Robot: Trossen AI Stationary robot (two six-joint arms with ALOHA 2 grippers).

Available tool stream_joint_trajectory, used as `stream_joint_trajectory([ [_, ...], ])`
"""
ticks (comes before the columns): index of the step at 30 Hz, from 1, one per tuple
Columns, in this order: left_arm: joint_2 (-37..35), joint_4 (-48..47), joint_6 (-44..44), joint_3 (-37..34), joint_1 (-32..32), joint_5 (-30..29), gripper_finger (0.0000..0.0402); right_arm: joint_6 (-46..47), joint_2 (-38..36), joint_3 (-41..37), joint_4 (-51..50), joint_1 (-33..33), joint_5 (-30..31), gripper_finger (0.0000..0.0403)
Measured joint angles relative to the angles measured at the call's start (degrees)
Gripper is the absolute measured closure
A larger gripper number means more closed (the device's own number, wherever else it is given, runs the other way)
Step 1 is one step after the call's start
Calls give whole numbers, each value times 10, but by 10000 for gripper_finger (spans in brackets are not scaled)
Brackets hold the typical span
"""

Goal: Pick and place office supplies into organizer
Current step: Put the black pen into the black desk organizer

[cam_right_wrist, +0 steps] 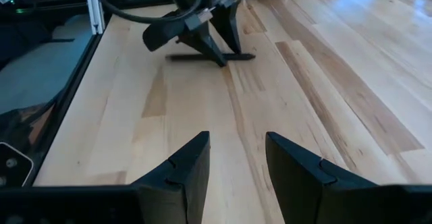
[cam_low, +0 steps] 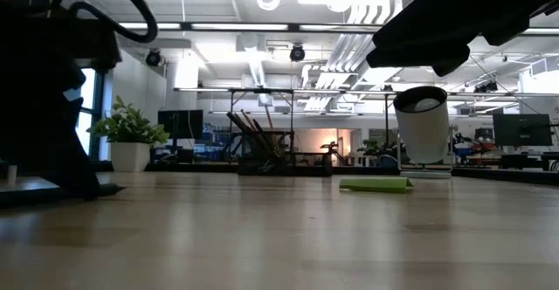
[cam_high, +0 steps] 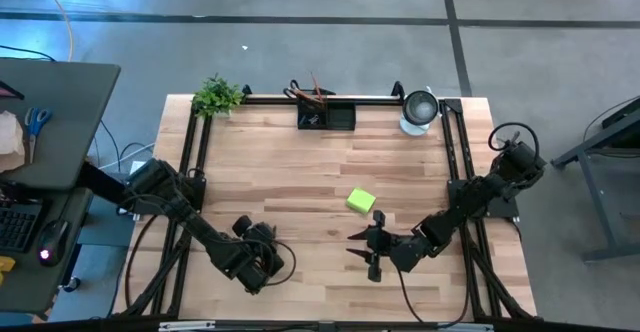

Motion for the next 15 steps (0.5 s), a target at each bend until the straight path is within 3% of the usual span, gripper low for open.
stream_joint_trajectory([
  [15, 7, -16, 14, 1, 0, -5, 236, 0, 0, 0, 1, 0, 2, 265],
])
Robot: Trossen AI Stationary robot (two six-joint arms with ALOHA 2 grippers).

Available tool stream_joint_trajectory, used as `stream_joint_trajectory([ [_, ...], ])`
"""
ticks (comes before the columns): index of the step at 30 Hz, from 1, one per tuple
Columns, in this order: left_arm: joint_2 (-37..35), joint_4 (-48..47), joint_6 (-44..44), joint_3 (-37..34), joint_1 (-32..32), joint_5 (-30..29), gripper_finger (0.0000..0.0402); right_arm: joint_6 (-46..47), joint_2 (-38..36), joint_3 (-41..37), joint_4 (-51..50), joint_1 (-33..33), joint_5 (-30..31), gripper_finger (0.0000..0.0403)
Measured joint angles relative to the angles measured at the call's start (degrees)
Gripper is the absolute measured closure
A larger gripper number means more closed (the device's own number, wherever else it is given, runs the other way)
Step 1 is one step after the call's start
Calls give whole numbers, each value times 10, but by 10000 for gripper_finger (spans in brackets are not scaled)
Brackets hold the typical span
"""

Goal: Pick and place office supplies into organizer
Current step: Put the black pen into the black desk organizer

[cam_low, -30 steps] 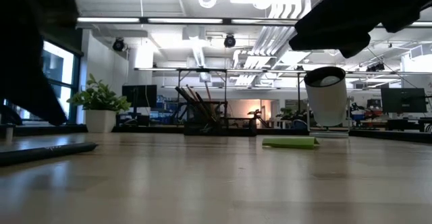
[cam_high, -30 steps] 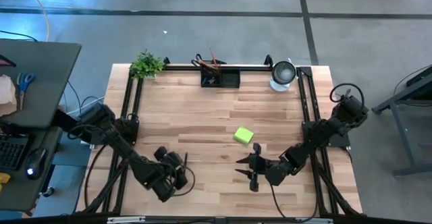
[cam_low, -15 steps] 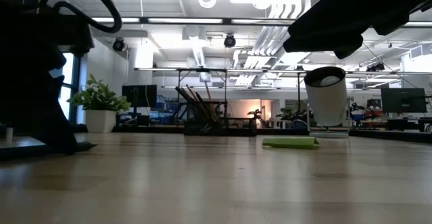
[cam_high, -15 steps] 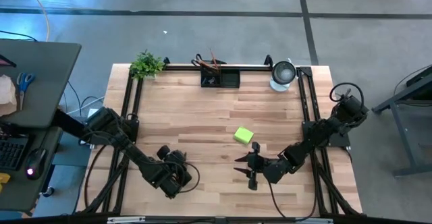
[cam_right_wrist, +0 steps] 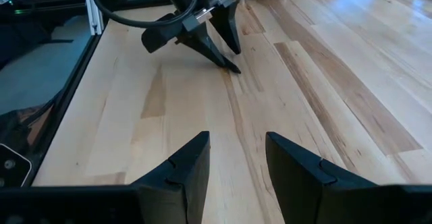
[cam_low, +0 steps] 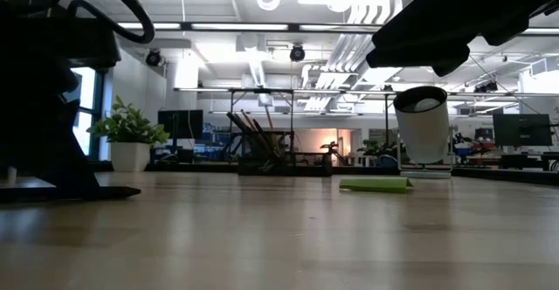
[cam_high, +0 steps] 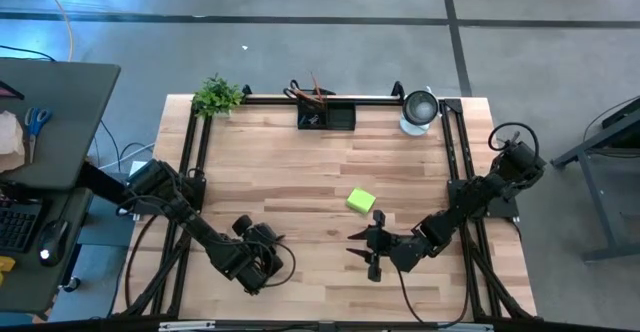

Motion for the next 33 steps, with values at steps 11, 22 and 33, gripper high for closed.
stream_joint_trajectory([
  [11, 1, 15, 71, -1, 0, -2, 370, 0, 0, 0, 0, 0, 0, 265],
  [22, 4, 83, 259, 23, 21, -27, 356, -45, 0, 0, 11, -9, 0, 265],
  [33, 3, 128, 556, 80, 43, -9, 386, -101, 0, 24, 36, -77, -84, 265],
])
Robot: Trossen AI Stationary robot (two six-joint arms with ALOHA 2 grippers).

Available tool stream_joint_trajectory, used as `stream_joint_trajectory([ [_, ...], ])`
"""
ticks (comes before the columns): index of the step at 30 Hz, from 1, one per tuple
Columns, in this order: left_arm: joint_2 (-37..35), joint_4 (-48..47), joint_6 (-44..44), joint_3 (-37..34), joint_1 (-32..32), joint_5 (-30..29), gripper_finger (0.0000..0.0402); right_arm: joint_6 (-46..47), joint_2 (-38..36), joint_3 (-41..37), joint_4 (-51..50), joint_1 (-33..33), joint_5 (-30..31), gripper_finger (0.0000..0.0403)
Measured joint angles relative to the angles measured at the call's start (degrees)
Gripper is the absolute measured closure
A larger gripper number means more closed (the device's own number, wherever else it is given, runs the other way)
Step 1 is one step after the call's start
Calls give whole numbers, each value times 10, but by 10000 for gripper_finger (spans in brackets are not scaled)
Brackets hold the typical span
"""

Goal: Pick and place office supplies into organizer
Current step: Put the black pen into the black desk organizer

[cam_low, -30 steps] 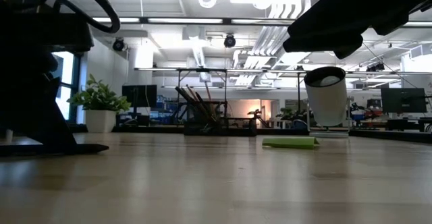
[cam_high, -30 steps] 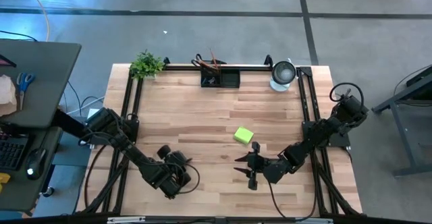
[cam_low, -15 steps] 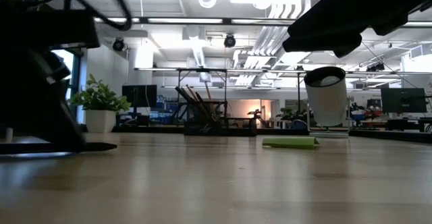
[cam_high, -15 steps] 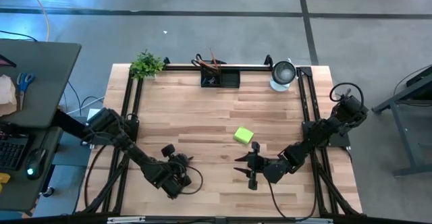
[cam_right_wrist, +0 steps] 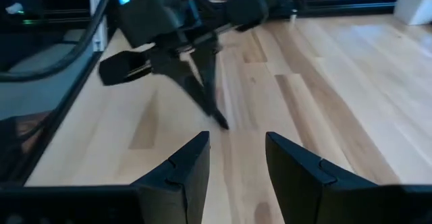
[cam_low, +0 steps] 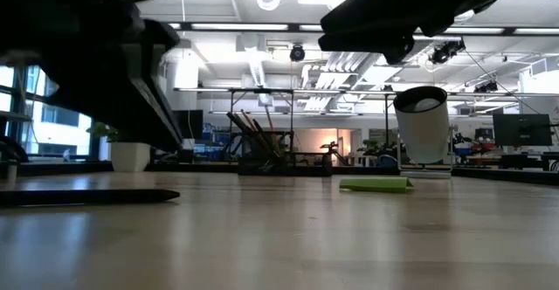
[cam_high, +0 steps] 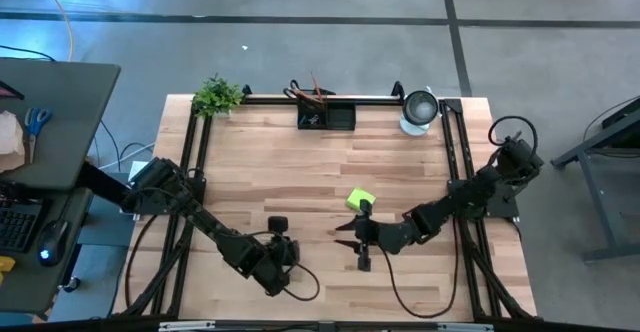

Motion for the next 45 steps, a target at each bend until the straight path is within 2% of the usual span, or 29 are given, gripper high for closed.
stream_joint_trajectory([
  [6, -1, -234, -113, 96, -25, -10, 400, -13, 3, 0, 15, -26, -35, 265],
  [10, -2, -306, -169, 124, -71, -61, 397, -45, 40, 0, 86, -43, -90, 265],
  [15, -7, -318, -223, 125, -127, -62, 400, -96, 116, 2, 226, -61, -164, 265],
  [17, -7, -317, -243, 124, -147, -62, 399, -104, 144, 18, 245, -72, -180, 265],
  [23, -7, -297, -341, 83, -199, -42, 401, -105, 220, 114, 186, -94, -240, 265],
  [27, -7, -300, -457, 34, -215, -8, 396, -124, 249, 182, 106, -95, -266, 265],
  [30, -7, -298, -523, 5, -217, 13, 369, -143, 263, 227, 50, -96, -267, 265],
  [33, -7, -266, -549, -20, -216, 19, 318, -166, 269, 265, 24, -105, -274, 265],
  [40, -7, -143, -498, -66, -216, 0, 191, -195, 292, 307, 20, -145, -366, 265],
  [45, -8, -129, -497, -79, -216, -9, 156, -195, 340, 309, 69, -166, -391, 265],
])
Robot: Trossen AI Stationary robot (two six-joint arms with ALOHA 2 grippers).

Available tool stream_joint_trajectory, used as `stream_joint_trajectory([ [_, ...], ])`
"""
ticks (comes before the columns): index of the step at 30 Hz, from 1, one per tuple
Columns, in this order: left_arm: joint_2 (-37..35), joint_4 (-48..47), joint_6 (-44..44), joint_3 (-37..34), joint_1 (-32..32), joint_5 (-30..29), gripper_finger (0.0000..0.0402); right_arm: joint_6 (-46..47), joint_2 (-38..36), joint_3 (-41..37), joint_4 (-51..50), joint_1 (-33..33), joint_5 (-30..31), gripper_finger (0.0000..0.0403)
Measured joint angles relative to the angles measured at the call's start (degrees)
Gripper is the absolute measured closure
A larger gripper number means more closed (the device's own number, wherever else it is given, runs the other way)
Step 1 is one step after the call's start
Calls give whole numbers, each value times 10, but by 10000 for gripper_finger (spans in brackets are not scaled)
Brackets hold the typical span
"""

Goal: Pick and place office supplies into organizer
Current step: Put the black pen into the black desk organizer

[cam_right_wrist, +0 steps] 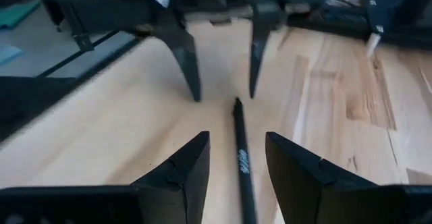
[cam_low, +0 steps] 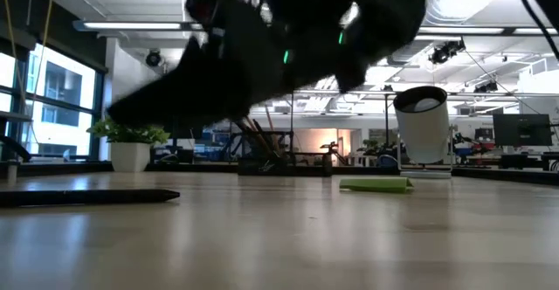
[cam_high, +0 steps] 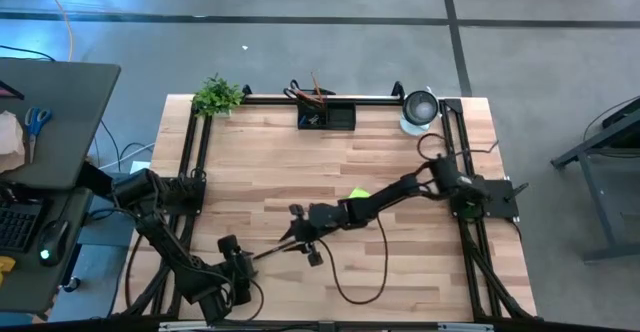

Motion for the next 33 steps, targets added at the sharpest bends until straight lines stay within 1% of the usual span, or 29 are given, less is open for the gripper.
stream_joint_trajectory([
  [4, 0, 0, -4, -1, 0, -6, 154, 6, 51, 0, 70, -9, -10, 265],
  [6, 0, -1, -10, -1, 0, -9, 154, 6, 69, 0, 83, -12, -22, 265],
  [9, 0, -1, -11, -1, 0, -10, 154, 11, 85, 0, 86, -13, -31, 265],
  [15, 0, 2, -14, -1, 0, -26, 154, 7, 88, 0, 74, -13, -32, 269],
  [19, 0, 3, -26, -1, 0, -31, 154, 0, 88, 1, 63, -13, -18, 295],
  [23, 0, 4, -27, -1, 0, -31, 154, -17, 87, 2, 45, -11, 6, 340],
  [27, 0, 5, -30, -1, 0, -36, 154, -19, 86, 2, 42, -12, 5, 385],
  [30, 1, 5, -43, 5, 0, -45, 154, -19, 86, 2, 41, -12, 5, 386],
  [33, 1, 2, -40, 29, 0, -59, 154, -8, 74, 1, 20, -13, 6, 370],
])
